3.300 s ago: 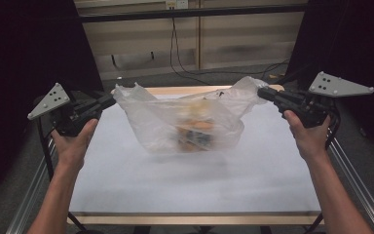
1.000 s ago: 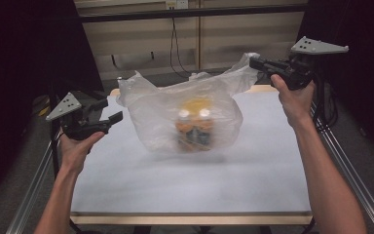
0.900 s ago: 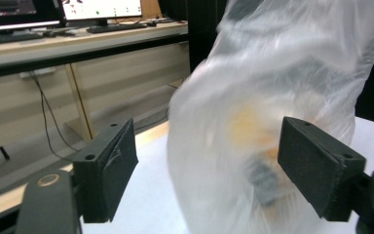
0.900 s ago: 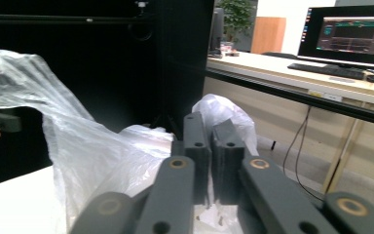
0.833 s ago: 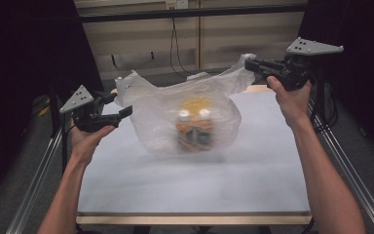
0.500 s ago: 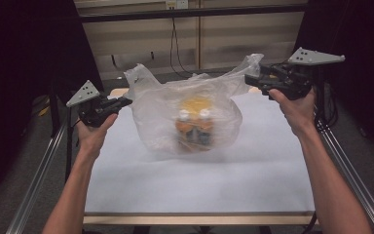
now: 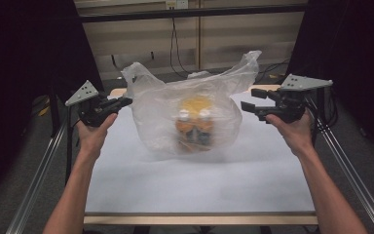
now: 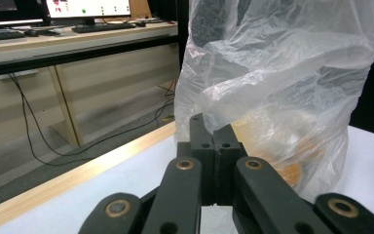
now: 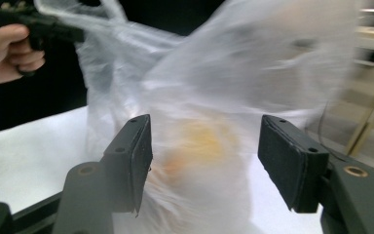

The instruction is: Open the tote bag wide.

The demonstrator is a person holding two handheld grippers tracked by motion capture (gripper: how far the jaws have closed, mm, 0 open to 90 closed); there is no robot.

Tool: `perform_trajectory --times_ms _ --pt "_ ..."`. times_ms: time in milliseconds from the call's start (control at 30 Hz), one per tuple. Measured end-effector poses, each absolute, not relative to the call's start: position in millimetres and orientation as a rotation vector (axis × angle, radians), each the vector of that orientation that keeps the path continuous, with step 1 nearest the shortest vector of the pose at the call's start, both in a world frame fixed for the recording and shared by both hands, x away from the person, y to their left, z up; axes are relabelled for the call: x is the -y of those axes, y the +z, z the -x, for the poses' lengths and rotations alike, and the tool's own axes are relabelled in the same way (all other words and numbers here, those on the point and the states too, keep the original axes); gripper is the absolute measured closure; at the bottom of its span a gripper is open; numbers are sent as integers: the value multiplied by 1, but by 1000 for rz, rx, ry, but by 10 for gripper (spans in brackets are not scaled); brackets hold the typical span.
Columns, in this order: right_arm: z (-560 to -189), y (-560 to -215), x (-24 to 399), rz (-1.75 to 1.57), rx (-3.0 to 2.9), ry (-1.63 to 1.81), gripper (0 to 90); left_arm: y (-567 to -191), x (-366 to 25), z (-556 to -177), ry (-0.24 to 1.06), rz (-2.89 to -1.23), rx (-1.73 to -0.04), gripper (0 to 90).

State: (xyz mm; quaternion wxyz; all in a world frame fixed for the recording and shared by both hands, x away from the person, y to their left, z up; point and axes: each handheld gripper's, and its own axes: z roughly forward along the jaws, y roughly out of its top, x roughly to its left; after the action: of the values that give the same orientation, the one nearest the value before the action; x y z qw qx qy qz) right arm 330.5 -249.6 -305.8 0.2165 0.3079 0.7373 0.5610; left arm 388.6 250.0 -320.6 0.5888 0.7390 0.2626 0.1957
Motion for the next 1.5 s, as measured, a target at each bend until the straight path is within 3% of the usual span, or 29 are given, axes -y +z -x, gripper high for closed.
perform_trajectory --times_ms 233,300,333,367,400,433,467,500,1133,1500 --pt "-339 -316 218 -806 -2132 1549 406 -322 -243 -386 445 -1743 -581 900" --pt "-343 -317 212 -803 -2140 1547 475 -322 -243 -386 437 -1747 -579 900" --pt "-345 -317 209 -797 -2139 1552 510 -322 -243 -387 432 -1752 -577 900" --pt "-347 -318 208 -795 -2140 1560 615 -323 -242 -387 434 -1750 -584 900" --pt "-347 -318 208 -795 -2140 1560 615 -323 -242 -387 434 -1750 -584 900" --pt "-353 -320 206 -804 -2132 1559 725 -324 -243 -387 439 -1777 -580 900" --pt "-353 -320 206 -804 -2132 1559 725 -324 -243 -387 439 -1777 -580 900" --pt "-356 -324 205 -809 -2142 1560 896 -326 -244 -387 438 -1777 -584 900" --pt "-344 -365 230 -893 -2200 1507 900 -377 -252 -392 380 -1899 -698 900" --pt "-346 -414 244 -1015 -2255 1464 900 -415 -243 -402 327 -1970 -761 900"
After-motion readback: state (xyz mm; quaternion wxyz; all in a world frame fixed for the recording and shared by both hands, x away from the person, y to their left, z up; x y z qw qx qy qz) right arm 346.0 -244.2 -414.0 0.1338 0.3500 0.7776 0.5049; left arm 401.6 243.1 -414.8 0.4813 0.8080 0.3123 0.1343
